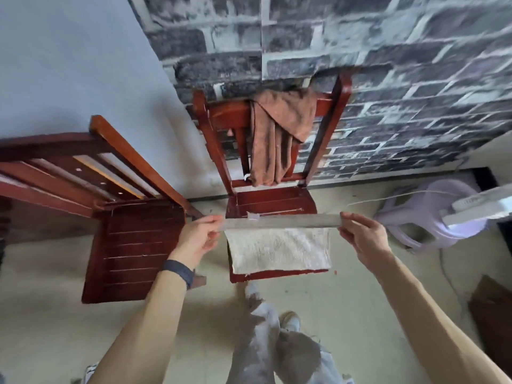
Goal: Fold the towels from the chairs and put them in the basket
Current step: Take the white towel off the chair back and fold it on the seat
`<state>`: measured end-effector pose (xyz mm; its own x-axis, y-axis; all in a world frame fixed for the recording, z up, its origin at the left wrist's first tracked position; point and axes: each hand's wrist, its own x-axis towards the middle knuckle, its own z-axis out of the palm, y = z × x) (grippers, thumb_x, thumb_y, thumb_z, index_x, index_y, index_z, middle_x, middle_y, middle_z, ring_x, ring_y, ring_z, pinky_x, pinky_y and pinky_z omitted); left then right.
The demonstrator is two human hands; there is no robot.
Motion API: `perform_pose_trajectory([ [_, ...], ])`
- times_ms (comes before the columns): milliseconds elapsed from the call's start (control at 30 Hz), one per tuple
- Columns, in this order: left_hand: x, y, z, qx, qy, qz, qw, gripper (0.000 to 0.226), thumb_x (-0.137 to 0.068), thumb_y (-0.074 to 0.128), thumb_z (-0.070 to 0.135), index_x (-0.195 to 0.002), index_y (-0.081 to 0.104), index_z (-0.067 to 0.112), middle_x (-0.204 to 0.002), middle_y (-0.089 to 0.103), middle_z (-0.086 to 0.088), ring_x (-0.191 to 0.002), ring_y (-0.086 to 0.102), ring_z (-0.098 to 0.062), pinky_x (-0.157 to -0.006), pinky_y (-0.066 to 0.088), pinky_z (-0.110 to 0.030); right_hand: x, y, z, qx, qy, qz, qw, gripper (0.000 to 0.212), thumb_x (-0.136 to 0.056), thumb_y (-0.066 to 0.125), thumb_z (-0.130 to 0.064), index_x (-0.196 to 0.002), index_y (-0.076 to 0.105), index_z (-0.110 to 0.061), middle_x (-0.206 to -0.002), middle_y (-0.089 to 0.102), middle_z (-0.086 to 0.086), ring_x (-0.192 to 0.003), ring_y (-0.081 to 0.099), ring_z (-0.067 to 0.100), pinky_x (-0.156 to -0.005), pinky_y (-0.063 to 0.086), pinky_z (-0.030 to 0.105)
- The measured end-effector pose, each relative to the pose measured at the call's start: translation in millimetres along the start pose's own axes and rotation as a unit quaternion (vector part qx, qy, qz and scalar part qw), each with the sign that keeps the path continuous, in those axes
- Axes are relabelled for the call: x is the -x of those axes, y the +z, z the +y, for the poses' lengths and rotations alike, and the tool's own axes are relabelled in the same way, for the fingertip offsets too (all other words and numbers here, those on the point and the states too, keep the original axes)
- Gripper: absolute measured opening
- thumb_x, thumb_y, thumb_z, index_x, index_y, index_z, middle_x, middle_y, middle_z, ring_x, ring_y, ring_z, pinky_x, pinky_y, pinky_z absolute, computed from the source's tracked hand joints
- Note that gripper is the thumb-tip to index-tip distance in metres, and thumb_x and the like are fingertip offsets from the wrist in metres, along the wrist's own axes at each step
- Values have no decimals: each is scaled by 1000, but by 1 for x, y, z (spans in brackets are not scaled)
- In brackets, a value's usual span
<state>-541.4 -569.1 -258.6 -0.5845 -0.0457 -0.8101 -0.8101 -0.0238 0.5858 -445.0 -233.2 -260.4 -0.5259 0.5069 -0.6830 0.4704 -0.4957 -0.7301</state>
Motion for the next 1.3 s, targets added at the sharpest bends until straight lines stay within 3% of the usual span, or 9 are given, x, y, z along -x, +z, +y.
perform_pose_trajectory([
  [267,28,-11,51,-186,60,7,981,20,-92,62,8,-102,78,17,-79,60,-9,-47,43,-11,-43,30,-18,23,16,-29,132,-49,39,989,18,-87,68,3,-90,78,-13,-78,71,7,-65,63,15,-75,58,23],
  [433,48,-21,67,-200,82,-45,975,22,-91,64,8,-101,77,21,-84,66,-7,-59,52,-13,-60,43,-24,35,17,-48,222,-124,19,967,24,-83,70,-2,-102,79,-13,-77,72,1,-70,63,15,-70,56,24],
  [500,53,-24,75,-289,127,-77,946,26,-85,72,11,-106,76,26,-88,69,-2,-73,60,-15,-69,45,-24,40,16,-55,377,-180,-13,908,33,-78,73,-8,-108,76,-23,-88,74,-3,-78,65,17,-74,52,26],
  [600,55,-21,83,-474,243,-47,845,20,-81,78,25,-100,74,30,-92,73,7,-83,66,-14,-69,47,-20,45,15,-67,549,-318,-17,773,23,-84,74,-19,-107,78,-24,-101,75,2,-93,69,25,-86,53,30],
  [700,59,-18,90,-547,360,98,749,17,-90,63,44,-94,73,31,-94,70,5,-87,66,-21,-69,51,-30,40,12,-79,561,-468,-22,682,16,-87,76,-16,-103,79,-14,-101,67,11,-84,68,34,-77,57,38],
  [767,63,-17,97,-535,420,122,723,21,-91,63,48,-97,75,31,-105,64,8,-93,65,-20,-73,53,-34,30,8,-90,546,-537,-30,642,14,-86,77,-11,-100,78,-10,-100,64,12,-79,67,34,-73,58,38],
  [1000,87,-19,113,-548,443,155,692,36,-80,67,64,-94,78,32,-94,76,8,-87,68,-19,-64,50,-29,28,9,-132,533,-572,-73,619,20,-89,71,-3,-108,76,-7,-97,73,9,-82,71,29,-77,56,33],
  [1133,90,-21,119,-573,438,157,675,41,-81,63,66,-99,78,32,-94,76,8,-87,69,-18,-60,44,-25,24,9,-145,554,-573,-97,596,18,-88,75,-16,-104,78,-8,-91,74,10,-76,72,28,-74,61,38],
  [1300,76,-20,108,-641,446,139,609,31,-95,56,51,-113,75,33,-112,73,7,-105,66,-19,-76,49,-29,11,6,-141,613,-563,-129,539,21,-92,70,-30,-95,78,-11,-86,71,5,-75,70,27,-66,60,38],
])
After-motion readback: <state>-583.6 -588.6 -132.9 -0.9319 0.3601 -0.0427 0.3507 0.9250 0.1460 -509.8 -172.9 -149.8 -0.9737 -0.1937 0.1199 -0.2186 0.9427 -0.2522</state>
